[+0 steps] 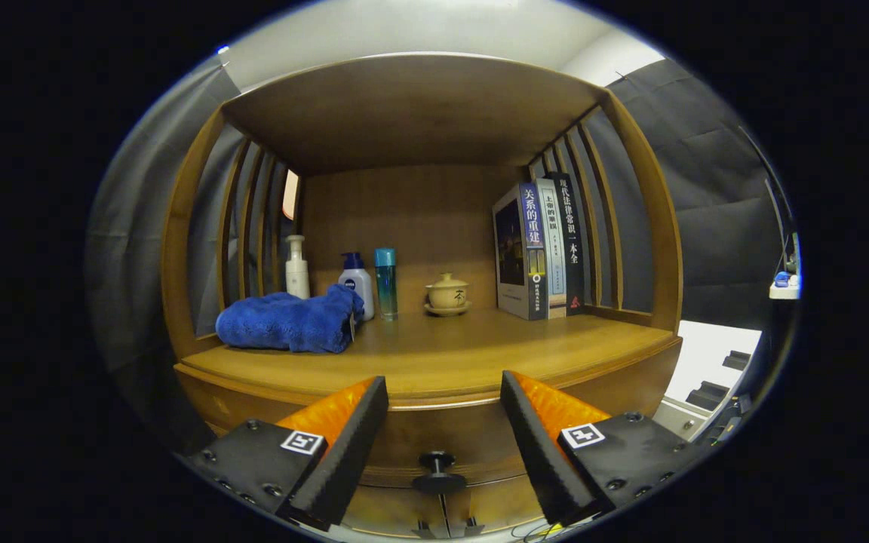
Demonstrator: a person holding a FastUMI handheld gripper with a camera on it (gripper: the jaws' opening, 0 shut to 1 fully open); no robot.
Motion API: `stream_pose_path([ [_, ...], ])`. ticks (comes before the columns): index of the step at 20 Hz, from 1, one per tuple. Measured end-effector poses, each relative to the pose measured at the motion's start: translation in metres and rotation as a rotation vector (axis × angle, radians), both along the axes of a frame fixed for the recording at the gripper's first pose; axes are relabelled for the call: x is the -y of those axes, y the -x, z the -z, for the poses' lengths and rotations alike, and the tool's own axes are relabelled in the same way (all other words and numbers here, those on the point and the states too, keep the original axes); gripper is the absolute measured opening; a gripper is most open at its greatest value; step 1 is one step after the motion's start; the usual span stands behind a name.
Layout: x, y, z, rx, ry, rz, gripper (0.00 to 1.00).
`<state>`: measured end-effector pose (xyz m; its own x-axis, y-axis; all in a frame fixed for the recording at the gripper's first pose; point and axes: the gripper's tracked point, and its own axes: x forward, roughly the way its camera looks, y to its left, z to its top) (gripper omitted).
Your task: Pull open the drawer, take out the items inside it, and place them on the countertop above the cabinet.
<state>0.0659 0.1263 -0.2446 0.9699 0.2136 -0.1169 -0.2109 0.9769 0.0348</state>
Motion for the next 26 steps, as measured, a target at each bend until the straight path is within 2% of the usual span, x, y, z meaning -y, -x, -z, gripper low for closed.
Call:
stream_pose_path([
  [7, 0.005, 0.014, 0.018, -0.033, 0.048, -0.006, 0.98],
  [14, 0.002, 0.019, 0.063, -0.127, 0.072, -0.024, 0.88],
  [20, 0.001, 0.02, 0.084, -0.198, 0.036, -0.03, 0.54],
  [26, 0.004, 0.024, 0.085, -0.199, 0.05, -0.047, 0.39],
])
